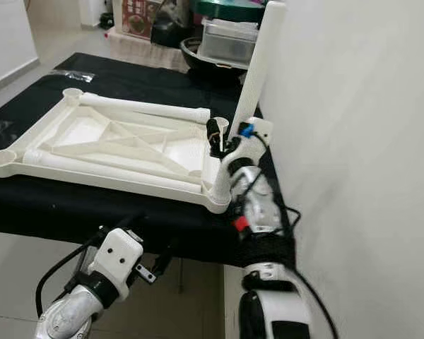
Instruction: Building children table
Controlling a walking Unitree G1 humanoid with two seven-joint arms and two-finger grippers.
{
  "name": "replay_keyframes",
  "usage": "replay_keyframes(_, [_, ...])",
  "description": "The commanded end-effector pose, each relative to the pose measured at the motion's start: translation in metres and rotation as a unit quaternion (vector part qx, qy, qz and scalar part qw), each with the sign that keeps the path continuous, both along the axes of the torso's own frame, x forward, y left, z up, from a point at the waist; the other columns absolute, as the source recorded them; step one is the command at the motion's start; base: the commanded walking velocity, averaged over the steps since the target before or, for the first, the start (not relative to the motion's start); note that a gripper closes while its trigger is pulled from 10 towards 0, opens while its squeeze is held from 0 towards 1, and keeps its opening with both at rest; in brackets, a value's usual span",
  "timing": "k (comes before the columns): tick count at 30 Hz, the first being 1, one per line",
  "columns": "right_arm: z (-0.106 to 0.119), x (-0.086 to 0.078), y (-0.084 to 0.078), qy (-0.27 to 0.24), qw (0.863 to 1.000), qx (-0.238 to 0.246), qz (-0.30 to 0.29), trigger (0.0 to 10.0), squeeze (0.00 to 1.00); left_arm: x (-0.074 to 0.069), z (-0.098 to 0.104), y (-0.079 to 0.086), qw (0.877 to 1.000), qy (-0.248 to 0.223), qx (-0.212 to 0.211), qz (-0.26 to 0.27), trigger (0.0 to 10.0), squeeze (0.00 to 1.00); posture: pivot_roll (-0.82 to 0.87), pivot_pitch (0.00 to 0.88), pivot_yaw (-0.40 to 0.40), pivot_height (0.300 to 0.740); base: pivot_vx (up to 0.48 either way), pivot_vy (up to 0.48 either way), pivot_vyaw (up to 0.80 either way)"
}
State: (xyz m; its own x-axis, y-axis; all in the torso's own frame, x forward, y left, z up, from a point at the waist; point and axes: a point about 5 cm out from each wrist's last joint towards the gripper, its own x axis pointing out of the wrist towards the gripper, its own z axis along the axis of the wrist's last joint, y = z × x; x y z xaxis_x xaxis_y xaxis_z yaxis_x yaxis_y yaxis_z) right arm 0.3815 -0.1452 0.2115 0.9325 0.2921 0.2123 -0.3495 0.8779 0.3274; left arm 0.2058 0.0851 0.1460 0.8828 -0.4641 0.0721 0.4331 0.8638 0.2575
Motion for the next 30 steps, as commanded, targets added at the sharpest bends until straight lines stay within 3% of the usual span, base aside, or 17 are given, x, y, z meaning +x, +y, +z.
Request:
replay_keyframes(1, [-0.002,-0.006,0.008,0.002,0.992,-0.005,0.127,10.0,0.0,0.0,-0.003,-0.002,1.0,0.006,0.001,-0.005,10.0,0.0,0.1,0.027,-0.166,0.74,0.0,0.0,0.0])
replay_keyframes(2, [-0.004,-0.013,0.011,-0.002,0.98,-0.026,0.199,10.0,0.0,0.0,-0.003,-0.002,1.0,0.006,0.001,-0.006,10.0,0.0,0.1,0.026,-0.166,0.74,0.0,0.0,0.0])
replay_keyframes(3, [-0.004,-0.013,0.011,-0.002,0.98,-0.026,0.199,10.0,0.0,0.0,-0.003,-0.002,1.0,0.006,0.001,-0.006,10.0,0.0,0.1,0.026,-0.166,0.74,0.0,0.0,0.0])
replay_keyframes(4, [-0.007,-0.021,0.016,0.003,0.963,-0.045,0.267,10.0,0.0,0.0,-0.003,-0.002,1.0,0.006,0.001,-0.006,10.0,0.0,0.1,0.026,-0.164,0.74,0.0,0.0,0.0])
replay_keyframes(7, [-0.01,-0.027,0.02,0.002,0.946,-0.058,0.319,10.0,0.0,0.0,-0.003,-0.002,1.0,0.007,0.001,-0.005,10.0,0.0,0.1,0.026,-0.164,0.74,0.0,0.0,0.0])
replay_keyframes(10, [-0.02,-0.045,0.041,-0.003,0.889,-0.105,0.447,10.0,0.0,-0.002,-0.004,-0.002,1.0,0.007,0.002,-0.008,10.0,0.0,0.1,0.023,-0.164,0.74,0.0,0.0,0.0])
replay_keyframes(13, [-0.023,-0.046,0.048,-0.006,0.884,-0.118,0.451,10.0,0.0,-0.002,-0.003,-0.003,1.0,0.007,0.002,-0.009,10.0,0.0,0.11,0.024,-0.169,0.74,0.0,0.0,0.0])
replay_keyframes(14, [-0.024,-0.042,0.058,-0.013,0.884,-0.12,0.452,0.0,0.0,-0.001,-0.003,-0.002,1.0,0.006,0.003,-0.008,10.0,0.0,0.11,0.025,-0.168,0.74,0.0,0.0,0.0])
replay_keyframes(16, [-0.025,-0.043,0.06,-0.015,0.879,-0.124,0.461,0.0,0.0,-0.001,-0.003,-0.002,1.0,0.005,0.004,-0.007,10.0,0.0,0.11,0.023,-0.166,0.74,0.0,0.0,0.0])
replay_keyframes(21, [-0.022,-0.036,0.06,-0.021,0.899,-0.133,0.417,0.0,0.0,-0.001,-0.003,0.0,1.0,0.006,0.005,-0.004,10.0,0.0,0.11,0.022,-0.167,0.74,0.0,0.0,0.0])
replay_keyframes(22, [-0.019,-0.027,0.056,-0.017,0.925,-0.128,0.358,0.0,0.0,-0.001,-0.004,0.0,1.0,0.006,0.005,-0.004,10.0,0.0,0.1,0.02,-0.169,0.74,0.0,0.0,0.0])
replay_keyframes(23, [-0.019,-0.027,0.056,-0.017,0.925,-0.128,0.358,0.0,0.0,-0.001,-0.004,0.0,1.0,0.006,0.005,-0.004,10.0,0.0,0.1,0.02,-0.169,0.74,0.0,0.0,0.0])
replay_keyframes(24, [-0.016,-0.019,0.051,-0.016,0.945,-0.126,0.302,0.0,0.0,-0.001,-0.004,0.0,1.0,0.006,0.005,-0.004,10.0,0.0,0.1,0.02,-0.169,0.74,0.0,0.0,0.0])
replay_keyframes(25, [-0.016,-0.019,0.051,-0.016,0.945,-0.126,0.302,0.0,0.0,-0.001,-0.004,0.0,1.0,0.006,0.005,-0.004,10.0,0.0,0.1,0.02,-0.169,0.74,0.0,0.0,0.0])
replay_keyframes(27, [-0.015,-0.007,0.037,0.008,0.975,-0.125,0.185,0.0,0.0,0.0,-0.004,-0.001,1.0,0.006,0.005,-0.006,10.0,0.0,0.1,0.02,-0.166,0.74,0.0,0.0,0.0])
replay_keyframes(28, [-0.015,-0.007,0.037,0.008,0.975,-0.125,0.185,0.0,0.0,0.0,-0.004,-0.001,1.0,0.006,0.005,-0.006,10.0,0.0,0.1,0.02,-0.166,0.74,0.0,0.0,0.0])
replay_keyframes(30, [-0.017,-0.001,0.025,0.031,0.987,-0.119,0.102,0.0,0.0,0.0,-0.004,-0.001,1.0,0.006,0.006,-0.007,10.0,0.0,0.1,0.022,-0.165,0.74,0.0,0.0,0.0])
